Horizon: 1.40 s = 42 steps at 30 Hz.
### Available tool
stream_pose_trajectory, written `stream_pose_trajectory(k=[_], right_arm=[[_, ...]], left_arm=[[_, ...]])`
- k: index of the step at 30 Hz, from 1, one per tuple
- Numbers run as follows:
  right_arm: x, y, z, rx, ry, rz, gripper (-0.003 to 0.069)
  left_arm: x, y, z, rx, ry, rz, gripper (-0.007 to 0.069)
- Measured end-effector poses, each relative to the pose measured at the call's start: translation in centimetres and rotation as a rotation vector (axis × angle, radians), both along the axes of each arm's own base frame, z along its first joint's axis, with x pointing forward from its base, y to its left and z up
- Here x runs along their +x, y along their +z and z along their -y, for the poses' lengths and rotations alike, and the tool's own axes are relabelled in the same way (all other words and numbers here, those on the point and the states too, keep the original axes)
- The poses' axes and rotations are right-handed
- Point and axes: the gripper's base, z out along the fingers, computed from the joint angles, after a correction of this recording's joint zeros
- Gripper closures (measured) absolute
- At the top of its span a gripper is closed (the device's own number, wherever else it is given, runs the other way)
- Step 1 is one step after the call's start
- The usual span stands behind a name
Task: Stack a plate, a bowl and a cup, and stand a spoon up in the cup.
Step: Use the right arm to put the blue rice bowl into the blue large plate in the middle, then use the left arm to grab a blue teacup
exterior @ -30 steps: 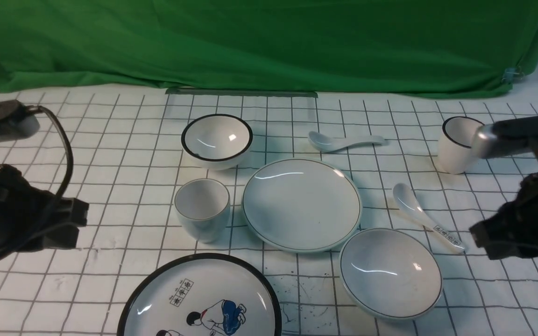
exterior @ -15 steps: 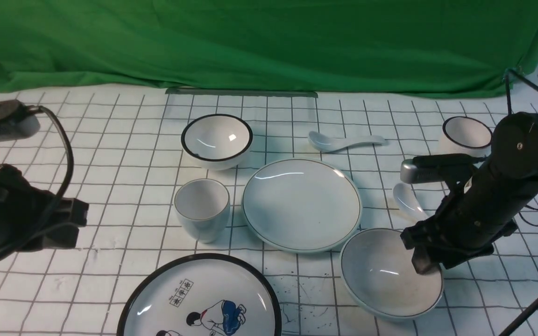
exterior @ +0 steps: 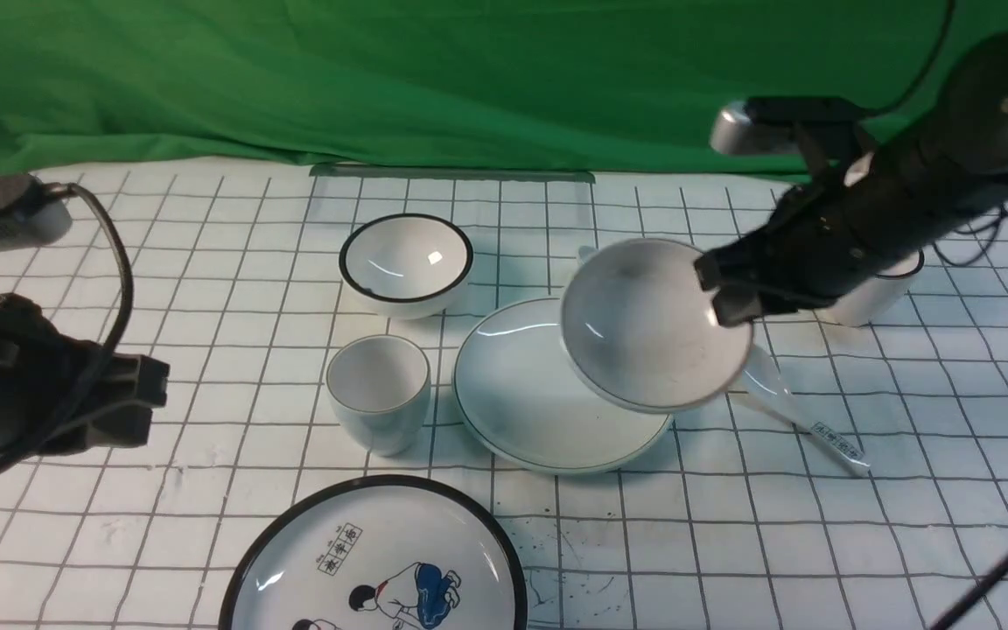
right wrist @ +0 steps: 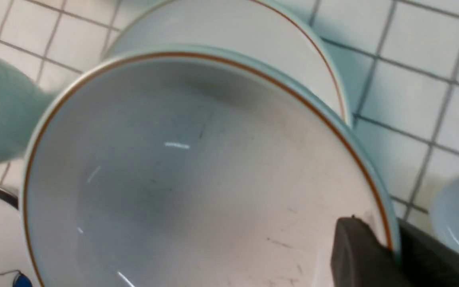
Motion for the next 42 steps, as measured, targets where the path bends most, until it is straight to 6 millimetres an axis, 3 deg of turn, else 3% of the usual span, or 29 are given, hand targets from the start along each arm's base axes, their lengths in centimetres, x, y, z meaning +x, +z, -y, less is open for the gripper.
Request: stream_pose_trajectory(k=[2, 6, 9, 14, 17, 18, 21, 22, 25, 30, 32, 33, 36, 40, 42], right_arm=[[0.7, -0.5, -0.9, -0.001, 0.017, -0.013, 0.058], [3.3, -3.6, -3.4, -0.024, 0.067, -0.099, 0.058], [4.2, -5.3, -4.0, -0.036, 0.072, -0.153, 0.058], [4.6, -6.2, -4.1, -0.039, 0.06, -0.168, 0.0568], [4.8, -6.1, -4.2, -0.033, 0.054, -0.155, 0.0473], [4.8, -6.0, -4.2, -0.031, 0.053, -0.152, 0.0473], [4.7, -5.6, -4.2, -0.033, 0.06, -0.162, 0.0307], [4.7, -5.6, -4.2, -0.036, 0.062, -0.164, 0.0302], [4.1, -2.9, -3.6, -0.105, 0.107, -0.176, 0.0282], [1.5, 4.6, -0.8, -0.271, 0.096, -0.09, 0.0414], [-0.2, 8.4, 0.9, -0.328, 0.045, 0.004, 0.0442], [-0.4, 8.7, 1.0, -0.33, 0.042, 0.013, 0.0443], [-3.2, 12.5, 2.6, -0.334, 0.003, 0.109, 0.0437], [-5.3, 14.3, 3.5, -0.318, -0.009, 0.153, 0.0417], [-6.2, 14.7, 3.8, -0.314, -0.011, 0.162, 0.0414]], left_arm=[[0.0, 0.0, 0.0, -0.002, 0.001, 0.003, 0.0622], [0.1, 0.0, 0.0, -0.002, 0.003, 0.007, 0.0622], [0.1, 0.0, 0.0, -0.002, 0.003, 0.007, 0.0622], [0.2, 0.1, 0.3, -0.043, 0.014, 0.006, 0.0622], [1.2, 0.1, 1.0, -0.057, -0.014, -0.004, 0.0625], [1.3, 0.2, 1.1, -0.057, -0.018, 0.0, 0.0625], [3.7, 0.6, 4.0, -0.057, -0.118, -0.021, 0.0626], [3.9, 0.8, 4.2, -0.054, -0.125, -0.016, 0.0626], [6.1, 0.5, 7.1, -0.012, -0.203, -0.083, 0.0626], [10.0, -0.7, 10.1, 0.096, -0.234, -0.135, 0.057], [11.9, -1.8, 10.8, 0.132, -0.21, -0.16, 0.0483], [12.0, -1.6, 10.8, 0.133, -0.208, -0.154, 0.0483], [14.4, -3.4, 11.3, 0.177, -0.197, -0.189, 0.0298], [15.5, -5.3, 11.5, 0.209, -0.203, -0.225, 0.0133], [15.8, -6.3, 11.6, 0.217, -0.204, -0.25, 0.0087]])
